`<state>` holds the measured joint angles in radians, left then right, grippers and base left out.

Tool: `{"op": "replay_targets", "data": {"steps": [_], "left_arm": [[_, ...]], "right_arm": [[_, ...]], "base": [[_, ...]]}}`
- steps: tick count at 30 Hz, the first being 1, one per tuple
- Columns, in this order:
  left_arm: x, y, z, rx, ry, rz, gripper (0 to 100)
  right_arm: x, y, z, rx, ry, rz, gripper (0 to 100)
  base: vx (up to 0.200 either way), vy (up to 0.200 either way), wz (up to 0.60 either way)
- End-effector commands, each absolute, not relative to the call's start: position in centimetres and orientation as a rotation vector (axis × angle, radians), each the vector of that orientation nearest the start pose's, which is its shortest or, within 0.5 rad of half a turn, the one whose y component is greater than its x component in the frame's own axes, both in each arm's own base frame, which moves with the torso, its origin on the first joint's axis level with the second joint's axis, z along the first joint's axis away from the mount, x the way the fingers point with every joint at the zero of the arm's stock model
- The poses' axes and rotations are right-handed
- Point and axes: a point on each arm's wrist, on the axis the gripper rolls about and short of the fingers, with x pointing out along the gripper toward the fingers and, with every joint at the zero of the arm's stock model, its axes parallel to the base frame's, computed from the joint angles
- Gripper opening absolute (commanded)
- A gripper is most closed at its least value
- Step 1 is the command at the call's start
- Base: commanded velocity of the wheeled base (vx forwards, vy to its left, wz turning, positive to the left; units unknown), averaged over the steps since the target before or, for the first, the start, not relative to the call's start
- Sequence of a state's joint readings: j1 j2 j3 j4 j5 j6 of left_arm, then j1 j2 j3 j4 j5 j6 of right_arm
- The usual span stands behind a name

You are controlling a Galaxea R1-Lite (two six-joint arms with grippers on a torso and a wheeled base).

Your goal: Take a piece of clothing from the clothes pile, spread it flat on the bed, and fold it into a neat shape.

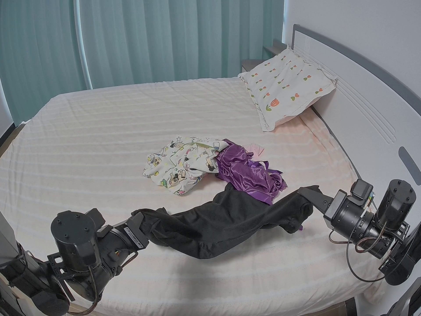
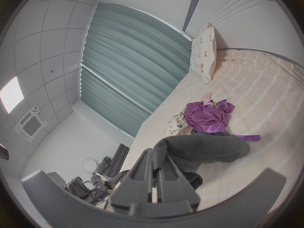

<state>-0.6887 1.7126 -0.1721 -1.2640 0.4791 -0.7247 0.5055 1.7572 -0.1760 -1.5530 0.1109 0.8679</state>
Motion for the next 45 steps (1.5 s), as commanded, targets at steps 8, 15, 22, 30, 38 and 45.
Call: {"op": "replay_targets", "data": {"steps": [8,15,22,30,38,45], "left_arm": [[18.6,-12.2,10.1,-0.579,0.261,-0.062,0],[18.5,-11.9,10.8,-0.585,0.233,-0.063,0],[18.4,-11.7,11.3,-0.587,0.215,-0.065,0],[18.1,-11.5,11.7,-0.58,0.198,-0.075,0],[18.0,-11.5,11.7,-0.579,0.199,-0.076,0],[18.0,-11.5,11.5,-0.572,0.208,-0.075,0]], "right_arm": [[20.2,11.5,11.9,0.836,0.277,0.572,0],[20.2,11.5,12.0,0.837,0.271,0.575,0],[19.8,11.3,13.0,0.841,0.226,0.586,0],[19.3,11.1,14.0,0.842,0.186,0.61,0],[18.9,11.7,14.1,0.841,0.195,0.641,0],[18.9,11.8,14.1,0.841,0.196,0.644,0]], "base": [[0.0,0.2,0.0],[0.0,0.2,0.0],[0.0,0.2,0.0],[0.0,0.2,0.0],[0.0,0.2,0.0],[0.0,0.2,0.0]]}}
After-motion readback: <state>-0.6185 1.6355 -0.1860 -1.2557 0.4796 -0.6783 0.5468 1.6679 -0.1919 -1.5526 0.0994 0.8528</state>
